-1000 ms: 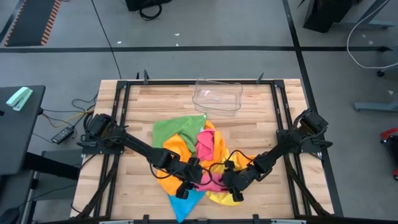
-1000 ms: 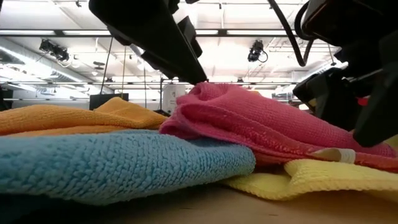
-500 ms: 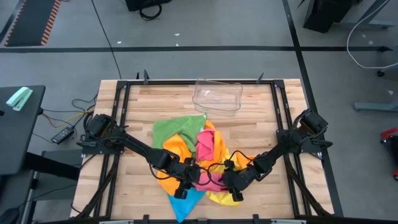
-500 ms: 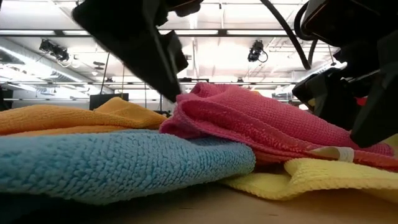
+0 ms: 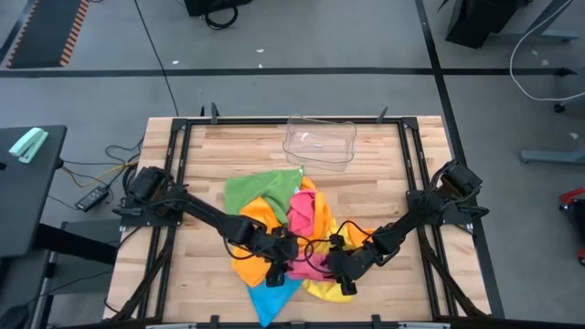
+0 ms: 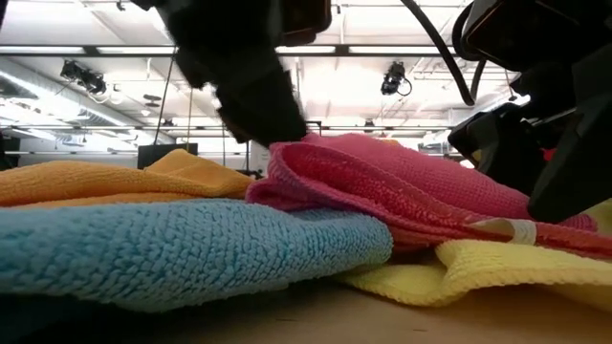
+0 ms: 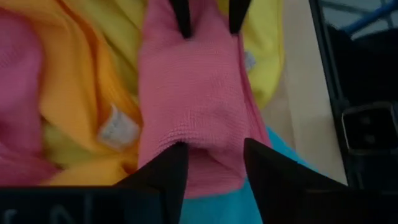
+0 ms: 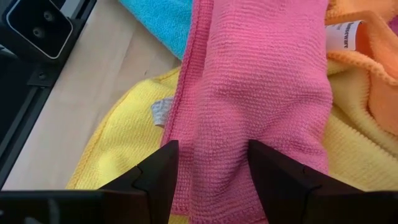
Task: Fold microfiber towels
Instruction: Fold the pink microfiber cloth
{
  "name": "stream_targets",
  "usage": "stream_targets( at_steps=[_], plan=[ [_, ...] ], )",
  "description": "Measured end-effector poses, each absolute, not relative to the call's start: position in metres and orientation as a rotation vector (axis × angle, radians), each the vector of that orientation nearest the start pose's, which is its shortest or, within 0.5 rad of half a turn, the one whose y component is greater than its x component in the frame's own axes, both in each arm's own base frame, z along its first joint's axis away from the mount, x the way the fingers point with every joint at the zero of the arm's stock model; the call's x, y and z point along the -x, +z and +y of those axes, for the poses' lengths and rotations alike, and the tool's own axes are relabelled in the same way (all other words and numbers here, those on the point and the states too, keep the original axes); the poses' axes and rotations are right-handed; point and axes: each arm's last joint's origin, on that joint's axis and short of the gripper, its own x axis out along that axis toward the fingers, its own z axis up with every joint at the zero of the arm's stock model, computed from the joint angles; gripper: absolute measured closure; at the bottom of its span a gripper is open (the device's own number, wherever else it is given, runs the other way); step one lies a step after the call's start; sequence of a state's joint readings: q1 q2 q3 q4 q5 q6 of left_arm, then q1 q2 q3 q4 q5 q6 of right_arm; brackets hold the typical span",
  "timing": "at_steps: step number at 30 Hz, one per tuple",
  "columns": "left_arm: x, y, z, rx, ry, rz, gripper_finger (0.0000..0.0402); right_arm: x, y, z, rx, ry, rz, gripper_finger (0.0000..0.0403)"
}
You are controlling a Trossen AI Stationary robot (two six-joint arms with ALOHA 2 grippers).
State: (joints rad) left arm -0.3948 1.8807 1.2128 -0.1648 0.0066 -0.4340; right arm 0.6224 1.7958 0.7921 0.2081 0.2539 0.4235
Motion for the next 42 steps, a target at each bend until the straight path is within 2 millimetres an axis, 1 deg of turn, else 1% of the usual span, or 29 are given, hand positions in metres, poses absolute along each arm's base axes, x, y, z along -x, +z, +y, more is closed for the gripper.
stream_targets(
  at_steps=[4,7,11,14,19,22,26,31,33,36,42],
  plan=[
    [-0.367,0.180,-0.148,0.252,-0.182,0.876,0.0209,-0.271,0.118,0.185,-0.061,0.188,0.777,0.0201],
    [-0.369,0.179,-0.146,0.266,-0.181,0.872,0.0212,-0.271,0.118,0.185,-0.061,0.188,0.777,0.0201],
    [-0.369,0.178,-0.147,0.261,-0.203,0.870,0.0237,-0.271,0.118,0.185,-0.060,0.188,0.777,0.0201],
    [-0.370,0.180,-0.148,0.250,-0.227,0.850,0.0271,-0.271,0.118,0.185,-0.060,0.188,0.777,0.0201],
    [-0.369,0.186,-0.155,0.275,-0.366,0.845,0.0334,-0.271,0.118,0.185,-0.060,0.189,0.777,0.0201],
    [-0.365,0.186,-0.163,0.275,-0.419,0.860,0.0359,-0.271,0.118,0.185,-0.060,0.188,0.777,0.0201],
    [-0.361,0.186,-0.172,0.236,-0.459,0.859,0.0371,-0.271,0.118,0.185,-0.064,0.187,0.777,0.0201],
    [-0.358,0.190,-0.182,0.154,-0.519,0.796,0.0364,-0.271,0.118,0.185,-0.073,0.183,0.777,0.0201],
    [-0.358,0.196,-0.182,0.139,-0.484,0.761,0.0361,-0.272,0.118,0.184,-0.076,0.180,0.775,0.0201],
    [-0.360,0.202,-0.174,0.103,-0.359,0.718,0.0362,-0.272,0.119,0.184,-0.080,0.179,0.773,0.0201],
    [-0.366,0.202,-0.156,0.097,-0.182,0.703,0.0367,-0.272,0.119,0.184,-0.080,0.179,0.774,0.0201]
  ],
)
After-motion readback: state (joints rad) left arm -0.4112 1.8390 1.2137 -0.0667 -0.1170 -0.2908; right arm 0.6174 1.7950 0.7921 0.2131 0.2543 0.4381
